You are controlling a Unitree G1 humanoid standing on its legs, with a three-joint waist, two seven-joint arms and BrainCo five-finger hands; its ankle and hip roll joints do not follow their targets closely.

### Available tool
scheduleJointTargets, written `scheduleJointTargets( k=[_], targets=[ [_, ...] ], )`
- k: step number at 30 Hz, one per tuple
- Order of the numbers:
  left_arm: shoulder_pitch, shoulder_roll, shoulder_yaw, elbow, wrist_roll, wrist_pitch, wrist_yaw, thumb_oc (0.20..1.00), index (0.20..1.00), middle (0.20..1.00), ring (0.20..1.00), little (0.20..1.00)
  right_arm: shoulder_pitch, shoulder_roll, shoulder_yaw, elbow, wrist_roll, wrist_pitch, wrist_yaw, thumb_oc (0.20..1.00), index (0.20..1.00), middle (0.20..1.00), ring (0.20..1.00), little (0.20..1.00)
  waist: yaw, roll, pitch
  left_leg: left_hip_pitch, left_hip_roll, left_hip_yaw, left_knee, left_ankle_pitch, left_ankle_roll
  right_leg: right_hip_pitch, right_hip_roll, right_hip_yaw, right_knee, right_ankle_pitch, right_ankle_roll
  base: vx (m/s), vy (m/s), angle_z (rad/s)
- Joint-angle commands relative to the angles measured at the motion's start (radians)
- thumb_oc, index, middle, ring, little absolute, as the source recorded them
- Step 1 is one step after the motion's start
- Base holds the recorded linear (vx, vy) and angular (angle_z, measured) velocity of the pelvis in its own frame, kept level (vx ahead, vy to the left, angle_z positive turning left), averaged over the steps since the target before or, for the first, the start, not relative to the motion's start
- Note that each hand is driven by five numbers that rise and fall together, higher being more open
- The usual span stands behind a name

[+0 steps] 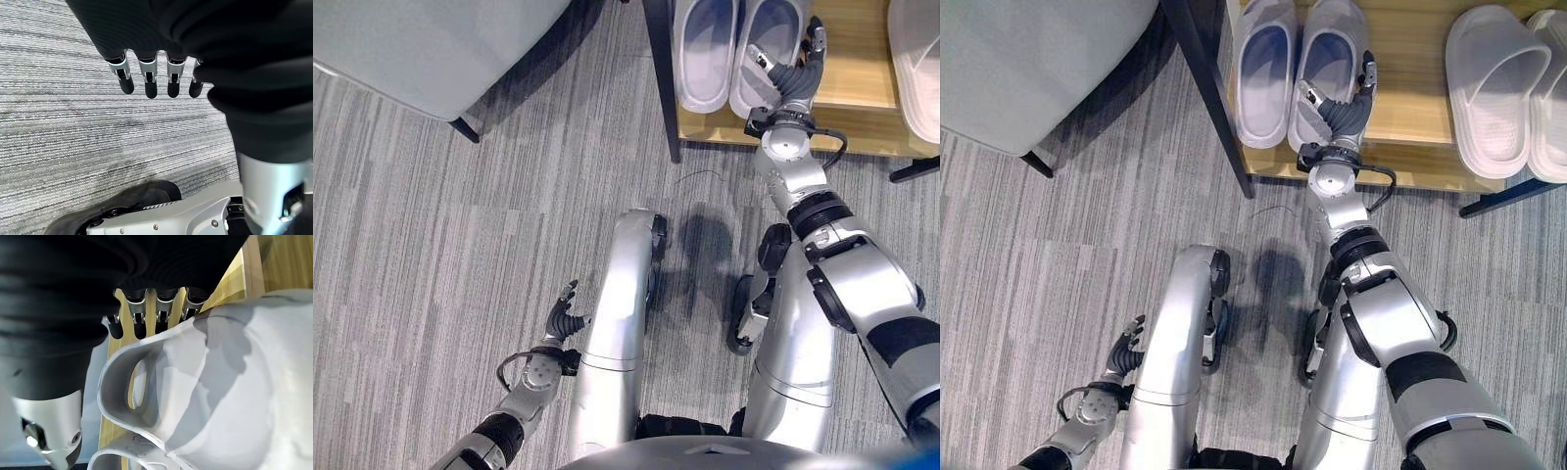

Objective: Arrange the slippers neatly on the shoe rack.

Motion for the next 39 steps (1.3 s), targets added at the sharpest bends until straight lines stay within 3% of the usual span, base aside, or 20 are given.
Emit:
scheduleJointTargets(
  k=[1,13,18,23,24,26,28,29,34,38,39],
  targets=[
    [0.018,-0.016,-0.068,-0.009,0.028,-0.013,0.033,1.000,1.000,1.000,1.000,1.000,-0.094,0.020,0.044,0.012,-0.038,-0.027,-0.007,1.000,1.000,1.000,1.000,1.000,0.053,-0.006,-0.023,-0.024,-0.047,-0.067,0.004,-0.040,-0.025,-0.004,-0.031,0.095,0.031,0.089,-0.066,0.00,0.000,0.00],
    [0.030,-0.026,-0.059,0.010,0.039,-0.019,0.035,1.000,1.000,1.000,1.000,1.000,-0.052,-0.133,-0.031,-0.037,-0.053,-0.052,-0.073,1.000,1.000,1.000,1.000,1.000,0.043,-0.005,-0.023,-0.024,-0.049,-0.067,0.003,-0.034,-0.028,-0.004,-0.034,0.096,0.034,0.086,-0.066,0.00,0.000,0.00],
    [0.027,-0.021,-0.029,-0.019,0.034,-0.014,0.020,1.000,1.000,1.000,1.000,1.000,0.088,-0.172,-0.068,-0.282,-0.028,-0.105,-0.021,1.000,1.000,1.000,1.000,1.000,0.020,-0.030,-0.023,-0.024,-0.047,-0.067,0.000,-0.025,-0.030,-0.004,-0.031,0.095,0.034,0.088,-0.066,0.00,-0.006,0.00],
    [0.060,-0.005,0.007,-0.074,0.050,-0.011,0.018,1.000,1.000,1.000,1.000,1.000,0.252,-0.235,-0.100,-0.532,-0.097,-0.117,0.003,1.000,1.000,1.000,1.000,1.000,0.006,-0.044,-0.023,-0.024,-0.047,-0.073,-0.007,-0.021,-0.029,-0.004,-0.032,0.097,0.029,0.089,-0.065,0.00,0.000,0.00],
    [0.081,-0.008,0.044,-0.086,0.050,-0.009,0.016,1.000,1.000,1.000,1.000,1.000,0.403,-0.277,-0.157,-0.715,-0.180,-0.122,0.010,1.000,1.000,1.000,1.000,1.000,-0.007,-0.055,-0.023,-0.024,-0.046,-0.072,-0.011,-0.019,-0.029,-0.004,-0.030,0.096,0.026,0.089,-0.065,0.00,0.000,0.00],
    [0.091,-0.009,0.051,-0.096,0.060,-0.008,0.018,1.000,1.000,1.000,1.000,1.000,0.469,-0.287,-0.176,-0.790,-0.210,-0.126,0.018,1.000,1.000,1.000,1.000,1.000,-0.010,-0.059,-0.023,-0.024,-0.047,-0.073,-0.013,-0.017,-0.028,-0.004,-0.030,0.096,0.025,0.089,-0.063,0.00,0.000,0.00],
    [0.110,-0.008,0.078,-0.121,0.095,-0.010,0.015,1.000,1.000,1.000,1.000,1.000,0.636,-0.348,-0.242,-0.943,-0.367,-0.111,0.020,1.000,1.000,1.000,1.000,1.000,-0.026,-0.069,-0.023,-0.024,-0.047,-0.072,-0.019,-0.016,-0.026,-0.004,-0.028,0.097,0.016,0.089,-0.063,0.00,0.000,0.00],
    [0.119,-0.018,0.095,-0.130,0.119,-0.015,0.018,1.000,1.000,1.000,1.000,1.000,0.770,-0.348,-0.292,-1.006,-0.453,-0.098,0.013,1.000,1.000,1.000,1.000,1.000,-0.036,-0.076,-0.023,-0.024,-0.047,-0.070,-0.025,-0.013,-0.025,-0.004,-0.028,0.098,0.011,0.090,-0.062,0.00,-0.031,-0.03],
    [0.066,-0.058,0.135,-0.082,0.146,-0.028,0.044,1.000,1.000,1.000,1.000,1.000,0.945,-0.297,-0.401,-1.034,-0.490,-0.093,-0.002,1.000,1.000,1.000,1.000,1.000,-0.055,-0.109,-0.023,-0.024,-0.048,-0.063,-0.094,0.011,-0.026,-0.004,-0.023,0.096,-0.048,0.110,-0.063,-0.04,-0.015,0.01],
    [-0.017,-0.097,0.191,0.000,0.146,-0.036,0.068,1.000,1.000,1.000,1.000,1.000,1.003,-0.275,-0.444,-1.030,-0.535,-0.076,0.001,1.000,1.000,1.000,1.000,1.000,-0.070,-0.123,-0.023,-0.024,-0.045,-0.067,-0.216,0.061,-0.024,0.013,-0.026,0.074,-0.169,0.140,-0.061,-0.12,0.003,-0.05],
    [-0.074,-0.114,0.219,0.053,0.144,-0.041,0.079,1.000,1.000,1.000,1.000,1.000,1.009,-0.270,-0.459,-0.991,-0.577,-0.048,-0.007,1.000,1.000,1.000,1.000,1.000,-0.077,-0.122,-0.023,-0.024,-0.040,-0.071,-0.301,0.106,-0.018,0.034,-0.038,0.048,-0.263,0.162,-0.055,-0.18,0.011,0.00]
  ],
)
